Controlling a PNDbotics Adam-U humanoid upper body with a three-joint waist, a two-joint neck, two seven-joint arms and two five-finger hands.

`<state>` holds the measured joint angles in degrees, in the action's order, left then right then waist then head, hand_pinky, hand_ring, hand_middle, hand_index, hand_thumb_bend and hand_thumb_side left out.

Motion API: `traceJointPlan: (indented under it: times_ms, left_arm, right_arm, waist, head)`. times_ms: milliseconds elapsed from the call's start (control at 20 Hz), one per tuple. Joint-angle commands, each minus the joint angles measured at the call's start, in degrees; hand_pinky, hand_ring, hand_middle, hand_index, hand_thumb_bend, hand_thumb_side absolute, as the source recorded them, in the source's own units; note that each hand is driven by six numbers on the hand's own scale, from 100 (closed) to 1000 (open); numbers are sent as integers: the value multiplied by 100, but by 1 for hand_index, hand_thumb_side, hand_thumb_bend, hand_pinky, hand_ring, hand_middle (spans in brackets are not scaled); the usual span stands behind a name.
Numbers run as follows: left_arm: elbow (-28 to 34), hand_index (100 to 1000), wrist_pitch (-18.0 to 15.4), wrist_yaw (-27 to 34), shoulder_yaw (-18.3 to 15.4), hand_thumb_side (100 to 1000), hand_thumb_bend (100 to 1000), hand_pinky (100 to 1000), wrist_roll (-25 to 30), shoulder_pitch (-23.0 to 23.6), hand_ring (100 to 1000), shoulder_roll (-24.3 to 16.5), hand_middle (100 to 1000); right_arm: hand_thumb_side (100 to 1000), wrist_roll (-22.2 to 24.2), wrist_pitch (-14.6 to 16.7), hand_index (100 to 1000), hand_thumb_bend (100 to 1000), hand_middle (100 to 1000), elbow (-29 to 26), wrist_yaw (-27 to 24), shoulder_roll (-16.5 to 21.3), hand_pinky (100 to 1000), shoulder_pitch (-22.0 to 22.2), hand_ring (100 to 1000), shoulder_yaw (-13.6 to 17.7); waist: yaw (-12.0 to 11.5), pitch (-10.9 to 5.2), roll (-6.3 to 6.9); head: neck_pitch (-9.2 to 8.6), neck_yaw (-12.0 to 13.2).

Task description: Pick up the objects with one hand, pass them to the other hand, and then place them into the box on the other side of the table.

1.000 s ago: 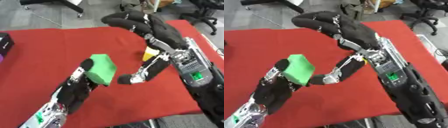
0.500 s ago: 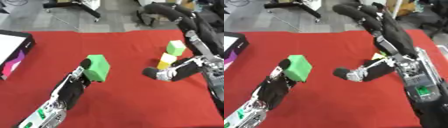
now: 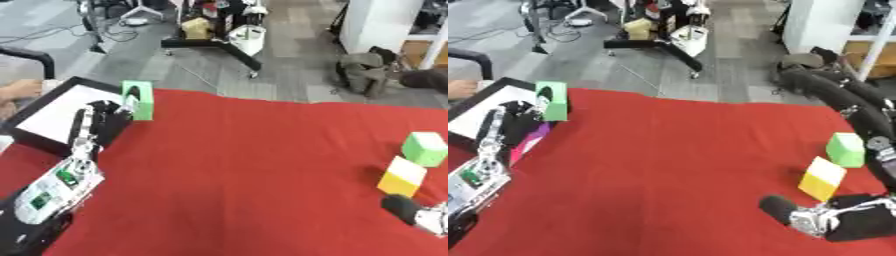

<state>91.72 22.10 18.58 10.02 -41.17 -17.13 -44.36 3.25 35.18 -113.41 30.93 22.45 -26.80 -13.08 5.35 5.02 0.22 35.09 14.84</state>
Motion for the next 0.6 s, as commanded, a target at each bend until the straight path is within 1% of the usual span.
traceJointPlan:
  times_ms: [50,150,250,300,350,400,500,550,600]
  left_arm:
    - [-767,408,1798,-799,-486,255,261,794,-1076,-195,562,-534,411]
    - [-1253,422,2320,-1310,-561,247,293,785,-1079,-270,566,-674,417]
    - [-1620,459,2728,-1649,-610,214,343,771,-1080,-297,578,-802,441]
    - [-1761,510,2860,-1787,-630,237,371,776,-1080,-292,601,-847,466]
    - [-1923,563,2924,-1844,-658,238,401,780,-1080,-279,620,-876,489]
    - [-2097,595,2956,-1862,-664,245,420,781,-1080,-261,630,-902,504]
    - [-2382,654,2979,-1808,-651,290,439,794,-1079,-225,663,-919,545]
    - [-2499,688,2983,-1724,-654,345,461,804,-1078,-205,685,-921,578]
    - [-2585,707,2985,-1631,-653,368,477,810,-1079,-184,699,-924,597]
  right_arm:
    - [525,63,63,986,451,855,-118,-60,127,822,-17,834,57]
    - [530,117,99,987,445,855,-118,-84,124,826,16,834,45]
    - [532,167,131,986,444,856,-118,-114,122,827,46,834,38]
    - [533,188,145,986,441,854,-118,-127,125,830,61,834,40]
    - [535,205,154,986,439,853,-118,-140,130,832,79,834,43]
    - [536,223,165,986,438,853,-118,-153,135,833,94,834,44]
    - [540,262,181,985,432,852,-117,-177,134,837,121,833,43]
    - [543,288,188,985,428,852,-116,-187,132,839,137,833,40]
    - [544,315,195,985,427,851,-113,-195,131,841,150,833,36]
  waist:
    - [32,-88,11]
    - [76,-84,7]
    - [129,-75,-6]
    - [151,-70,-11]
    - [171,-63,-13]
    - [193,-57,-11]
    - [227,-45,-3]
    - [238,-39,1]
    - [248,-33,6]
  head:
    - [-82,29]
    - [-84,25]
    - [-110,4]
    - [-120,-5]
    - [-131,-16]
    - [-143,-20]
    - [-159,-25]
    - [-172,-32]
    - [-185,-38]
